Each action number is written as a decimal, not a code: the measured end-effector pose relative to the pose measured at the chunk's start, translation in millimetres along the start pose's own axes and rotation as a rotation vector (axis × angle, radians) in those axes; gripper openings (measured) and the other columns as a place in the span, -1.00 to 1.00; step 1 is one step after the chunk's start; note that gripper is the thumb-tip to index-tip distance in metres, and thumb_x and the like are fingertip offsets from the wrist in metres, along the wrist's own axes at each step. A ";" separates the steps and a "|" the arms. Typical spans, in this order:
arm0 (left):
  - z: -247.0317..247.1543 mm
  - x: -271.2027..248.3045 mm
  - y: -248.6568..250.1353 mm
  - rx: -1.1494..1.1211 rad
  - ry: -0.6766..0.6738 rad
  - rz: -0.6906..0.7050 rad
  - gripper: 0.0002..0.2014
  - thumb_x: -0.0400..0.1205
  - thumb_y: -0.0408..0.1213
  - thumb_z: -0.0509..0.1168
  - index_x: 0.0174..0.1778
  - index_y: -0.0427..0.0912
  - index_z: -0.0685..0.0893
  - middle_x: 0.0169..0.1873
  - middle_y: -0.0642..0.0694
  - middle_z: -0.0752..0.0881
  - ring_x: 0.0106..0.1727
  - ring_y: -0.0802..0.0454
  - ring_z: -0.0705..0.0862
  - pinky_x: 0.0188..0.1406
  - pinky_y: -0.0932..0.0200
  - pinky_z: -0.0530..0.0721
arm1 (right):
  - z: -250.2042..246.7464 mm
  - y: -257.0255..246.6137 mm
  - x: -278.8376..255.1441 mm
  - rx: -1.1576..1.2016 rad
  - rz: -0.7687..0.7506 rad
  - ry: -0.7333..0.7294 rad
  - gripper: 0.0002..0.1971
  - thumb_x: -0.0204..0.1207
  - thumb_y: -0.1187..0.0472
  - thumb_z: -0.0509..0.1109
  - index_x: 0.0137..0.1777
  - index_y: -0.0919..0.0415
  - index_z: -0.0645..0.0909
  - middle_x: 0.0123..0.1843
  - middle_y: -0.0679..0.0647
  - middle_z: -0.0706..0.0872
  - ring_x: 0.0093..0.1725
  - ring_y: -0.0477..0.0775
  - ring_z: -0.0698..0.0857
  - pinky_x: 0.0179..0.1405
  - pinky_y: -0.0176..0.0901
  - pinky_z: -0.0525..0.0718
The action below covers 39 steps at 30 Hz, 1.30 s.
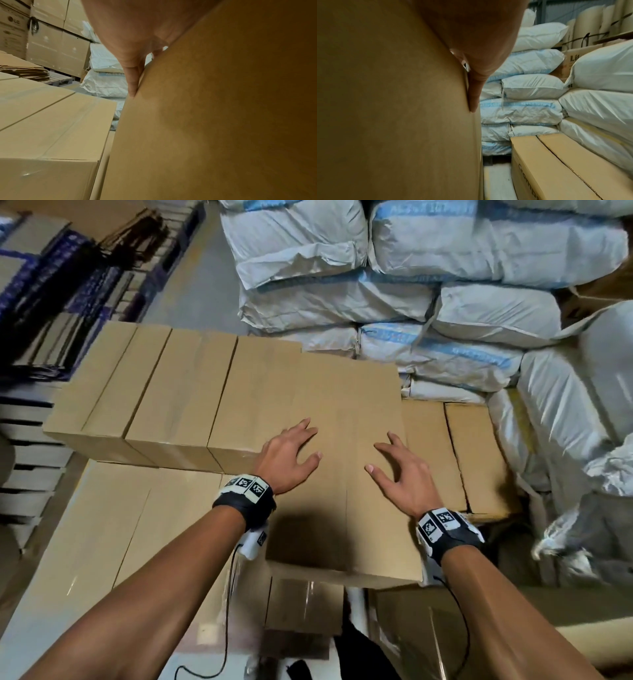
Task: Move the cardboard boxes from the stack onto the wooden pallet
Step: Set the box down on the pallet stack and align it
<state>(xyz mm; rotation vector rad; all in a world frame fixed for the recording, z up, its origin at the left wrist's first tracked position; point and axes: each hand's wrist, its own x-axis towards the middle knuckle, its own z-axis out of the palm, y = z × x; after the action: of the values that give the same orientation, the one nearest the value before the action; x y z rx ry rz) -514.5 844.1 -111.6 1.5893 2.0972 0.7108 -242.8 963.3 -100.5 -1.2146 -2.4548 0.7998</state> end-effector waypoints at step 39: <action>165.5 61.6 -170.0 0.556 -0.686 -0.241 0.44 0.27 0.65 0.38 0.75 0.22 -0.51 0.67 -0.03 -0.66 0.60 -0.39 -0.74 0.60 -0.67 -0.40 | 210.8 151.6 8.2 -0.260 0.040 -0.577 0.44 0.19 -0.45 0.68 0.86 -0.21 -0.27 0.78 -0.19 -0.59 0.79 0.67 -0.06 0.58 0.52 0.51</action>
<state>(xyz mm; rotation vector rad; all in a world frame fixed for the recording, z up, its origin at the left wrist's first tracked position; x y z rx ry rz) -559.2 890.9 -348.0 1.4896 1.9582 -0.4910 -251.9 970.2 -360.0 -1.2553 -3.0863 0.9750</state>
